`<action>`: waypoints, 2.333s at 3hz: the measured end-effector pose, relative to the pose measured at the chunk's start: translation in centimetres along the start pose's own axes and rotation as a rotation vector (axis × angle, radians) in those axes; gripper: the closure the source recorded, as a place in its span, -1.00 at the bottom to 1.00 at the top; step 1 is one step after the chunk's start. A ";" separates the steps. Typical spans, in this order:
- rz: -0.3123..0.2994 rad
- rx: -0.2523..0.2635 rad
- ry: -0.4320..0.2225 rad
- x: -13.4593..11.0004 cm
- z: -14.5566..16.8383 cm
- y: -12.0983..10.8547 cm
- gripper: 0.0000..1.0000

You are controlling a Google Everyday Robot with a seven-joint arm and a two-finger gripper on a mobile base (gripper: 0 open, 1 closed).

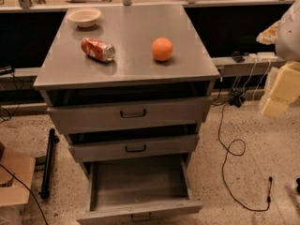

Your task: Place coke can into bottom drawer

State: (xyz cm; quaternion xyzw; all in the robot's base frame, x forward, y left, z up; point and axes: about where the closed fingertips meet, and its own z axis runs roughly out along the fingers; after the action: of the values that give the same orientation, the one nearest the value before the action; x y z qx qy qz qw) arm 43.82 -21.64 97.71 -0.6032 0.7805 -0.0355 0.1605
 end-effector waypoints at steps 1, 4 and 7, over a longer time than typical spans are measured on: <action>-0.002 0.004 -0.003 -0.1 0.0 -0.1 -1.00; -0.073 -0.006 -0.174 -8.1 6.0 -3.8 -1.00; -0.125 0.009 -0.204 -12.9 7.8 -6.7 -1.00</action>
Offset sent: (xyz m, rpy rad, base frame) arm 0.0401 0.0389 -0.0309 0.0922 -0.0096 0.0326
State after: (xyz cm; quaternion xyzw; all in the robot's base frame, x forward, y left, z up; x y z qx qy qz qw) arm 55.22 -10.11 94.67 -0.6502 0.7210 0.0125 0.2393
